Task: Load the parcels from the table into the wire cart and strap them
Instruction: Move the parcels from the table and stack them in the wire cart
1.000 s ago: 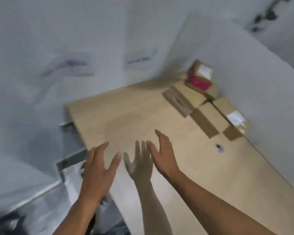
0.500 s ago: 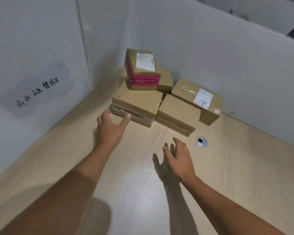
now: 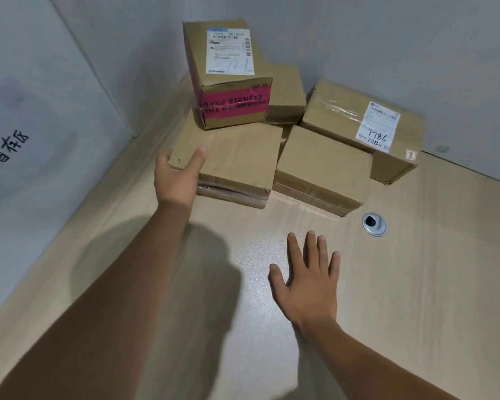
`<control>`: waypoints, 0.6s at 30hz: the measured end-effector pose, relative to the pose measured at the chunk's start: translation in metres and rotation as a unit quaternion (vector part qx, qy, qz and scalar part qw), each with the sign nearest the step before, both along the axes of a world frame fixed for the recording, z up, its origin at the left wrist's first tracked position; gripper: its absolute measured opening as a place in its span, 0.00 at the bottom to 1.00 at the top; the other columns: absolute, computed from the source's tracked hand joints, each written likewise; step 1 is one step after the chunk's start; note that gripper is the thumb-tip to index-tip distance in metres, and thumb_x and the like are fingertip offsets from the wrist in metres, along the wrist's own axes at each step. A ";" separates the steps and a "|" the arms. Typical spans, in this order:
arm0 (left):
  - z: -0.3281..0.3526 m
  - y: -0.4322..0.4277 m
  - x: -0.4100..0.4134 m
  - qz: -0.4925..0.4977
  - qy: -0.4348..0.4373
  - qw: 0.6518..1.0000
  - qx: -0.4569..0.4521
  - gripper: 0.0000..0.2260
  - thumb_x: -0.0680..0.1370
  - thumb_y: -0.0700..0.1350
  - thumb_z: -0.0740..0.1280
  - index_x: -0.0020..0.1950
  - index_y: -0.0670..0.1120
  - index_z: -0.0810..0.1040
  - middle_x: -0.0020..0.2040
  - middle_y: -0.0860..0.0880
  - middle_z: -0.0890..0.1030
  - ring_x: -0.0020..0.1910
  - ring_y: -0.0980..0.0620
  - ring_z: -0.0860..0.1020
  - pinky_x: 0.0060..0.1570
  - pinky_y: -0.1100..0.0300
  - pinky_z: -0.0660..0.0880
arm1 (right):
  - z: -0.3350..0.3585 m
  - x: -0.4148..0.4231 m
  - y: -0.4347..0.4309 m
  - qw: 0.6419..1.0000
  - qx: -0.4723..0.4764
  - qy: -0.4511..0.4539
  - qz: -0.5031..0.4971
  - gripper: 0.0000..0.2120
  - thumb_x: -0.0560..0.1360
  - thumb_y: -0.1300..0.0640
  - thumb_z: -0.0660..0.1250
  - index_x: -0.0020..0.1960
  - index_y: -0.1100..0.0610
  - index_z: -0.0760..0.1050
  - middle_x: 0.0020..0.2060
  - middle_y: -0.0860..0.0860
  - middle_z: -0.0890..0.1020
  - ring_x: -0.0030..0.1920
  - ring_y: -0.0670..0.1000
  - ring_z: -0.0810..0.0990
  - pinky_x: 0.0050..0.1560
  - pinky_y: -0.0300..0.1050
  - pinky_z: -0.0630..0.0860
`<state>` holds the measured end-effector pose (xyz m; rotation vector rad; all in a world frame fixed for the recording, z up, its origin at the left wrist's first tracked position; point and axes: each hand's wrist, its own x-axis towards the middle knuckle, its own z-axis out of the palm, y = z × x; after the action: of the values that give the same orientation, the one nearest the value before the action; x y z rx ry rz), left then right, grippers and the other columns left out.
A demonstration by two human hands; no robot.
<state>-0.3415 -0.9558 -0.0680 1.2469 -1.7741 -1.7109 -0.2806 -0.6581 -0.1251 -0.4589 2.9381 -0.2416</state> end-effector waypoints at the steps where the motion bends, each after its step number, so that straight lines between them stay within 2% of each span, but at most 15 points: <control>1: -0.001 0.003 0.011 0.001 0.004 1.000 -0.014 0.30 0.67 0.66 0.78 0.64 0.56 0.76 0.54 0.67 0.79 0.55 0.66 0.78 0.55 0.73 0.70 | 0.000 0.000 0.000 1.000 -0.004 -0.002 0.000 0.35 0.82 0.32 0.46 0.84 0.44 0.47 0.84 0.53 0.46 0.83 0.52 0.33 0.80 0.61 0.35; 2: -0.002 0.006 0.026 0.001 0.000 0.999 -0.037 0.20 0.69 0.64 0.77 0.56 0.60 0.75 0.46 0.71 0.81 0.47 0.72 0.78 0.46 0.79 0.69 | 0.001 0.001 0.000 1.000 -0.010 -0.003 0.001 0.34 0.82 0.33 0.46 0.84 0.44 0.48 0.84 0.53 0.47 0.83 0.52 0.34 0.80 0.62 0.35; 3: -0.002 0.011 0.041 0.001 -0.003 0.998 -0.058 0.16 0.71 0.62 0.77 0.51 0.61 0.74 0.42 0.72 0.81 0.42 0.74 0.78 0.38 0.81 0.68 | 0.001 0.001 0.001 1.000 -0.019 -0.002 0.002 0.34 0.82 0.33 0.46 0.84 0.45 0.50 0.84 0.53 0.48 0.83 0.53 0.35 0.81 0.62 0.35; 5: -0.001 0.022 0.076 0.006 -0.007 0.998 -0.069 0.15 0.72 0.61 0.76 0.52 0.60 0.74 0.43 0.63 0.83 0.40 0.73 0.79 0.35 0.80 0.68 | 0.002 -0.001 0.002 0.999 -0.039 -0.003 0.000 0.33 0.82 0.34 0.45 0.83 0.46 0.54 0.84 0.54 0.50 0.83 0.54 0.38 0.81 0.62 0.37; 7: 0.003 0.037 0.110 0.030 -0.012 0.998 -0.059 0.18 0.72 0.60 0.76 0.55 0.56 0.75 0.48 0.58 0.83 0.41 0.69 0.81 0.36 0.76 0.71 | 0.006 -0.002 0.001 0.997 -0.072 -0.002 0.002 0.31 0.82 0.35 0.46 0.81 0.47 0.59 0.83 0.54 0.56 0.84 0.56 0.44 0.81 0.63 0.40; 10: 0.009 0.074 0.166 0.073 -0.017 0.996 -0.049 0.17 0.73 0.57 0.78 0.54 0.54 0.75 0.49 0.55 0.84 0.45 0.61 0.83 0.44 0.67 0.76 | 0.015 -0.003 0.008 0.989 -0.148 -0.010 -0.010 0.30 0.82 0.36 0.46 0.77 0.48 0.67 0.79 0.52 0.67 0.82 0.57 0.55 0.81 0.63 0.44; 13: 0.016 0.118 0.235 0.120 -0.024 0.992 -0.028 0.20 0.74 0.54 0.78 0.59 0.50 0.75 0.50 0.52 0.85 0.49 0.53 0.85 0.52 0.56 0.80 | 0.028 0.022 0.012 0.960 -0.267 -0.083 0.005 0.29 0.82 0.39 0.49 0.75 0.52 0.72 0.73 0.53 0.76 0.77 0.56 0.67 0.81 0.61 0.51; 14: 0.020 0.134 0.259 0.140 -0.025 0.990 -0.013 0.21 0.75 0.55 0.78 0.60 0.49 0.74 0.51 0.52 0.84 0.50 0.52 0.84 0.54 0.54 0.81 | 0.036 0.043 0.009 0.926 -0.340 -0.162 0.011 0.28 0.82 0.40 0.51 0.74 0.54 0.73 0.71 0.54 0.77 0.76 0.58 0.70 0.80 0.61 0.54; 15: 0.024 0.150 0.285 0.167 -0.028 0.985 0.002 0.21 0.75 0.55 0.78 0.60 0.49 0.74 0.51 0.53 0.83 0.51 0.51 0.84 0.54 0.53 0.80 | 0.046 0.072 0.007 0.863 -0.419 -0.282 0.015 0.27 0.82 0.41 0.55 0.74 0.56 0.73 0.72 0.56 0.76 0.75 0.60 0.70 0.80 0.63 0.57; 16: 0.029 0.167 0.311 0.206 -0.031 0.978 0.014 0.21 0.75 0.55 0.78 0.60 0.49 0.74 0.51 0.54 0.82 0.52 0.51 0.83 0.52 0.56 0.80 | 0.054 0.105 0.007 0.788 -0.472 -0.393 0.040 0.26 0.83 0.44 0.58 0.76 0.57 0.71 0.74 0.59 0.74 0.76 0.63 0.68 0.79 0.64 0.59; 17: 0.035 0.185 0.339 0.250 -0.024 0.968 0.021 0.21 0.75 0.55 0.78 0.59 0.49 0.74 0.50 0.55 0.82 0.53 0.52 0.83 0.48 0.61 0.79 | 0.062 0.136 0.010 0.718 -0.510 -0.468 0.073 0.26 0.84 0.46 0.59 0.78 0.57 0.69 0.76 0.60 0.71 0.77 0.64 0.66 0.79 0.66 0.59; 18: 0.041 0.204 0.367 0.293 -0.010 0.956 0.026 0.21 0.74 0.56 0.78 0.59 0.49 0.75 0.50 0.55 0.82 0.53 0.53 0.83 0.43 0.66 0.77 | 0.070 0.163 0.017 0.680 -0.513 -0.513 0.104 0.27 0.84 0.45 0.60 0.79 0.56 0.66 0.77 0.59 0.70 0.78 0.63 0.66 0.78 0.66 0.60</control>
<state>0.0256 -0.7522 -0.0267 1.6113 -1.1940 -1.3995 -0.1176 -0.6413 -0.0548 -0.4993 1.3860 -1.5305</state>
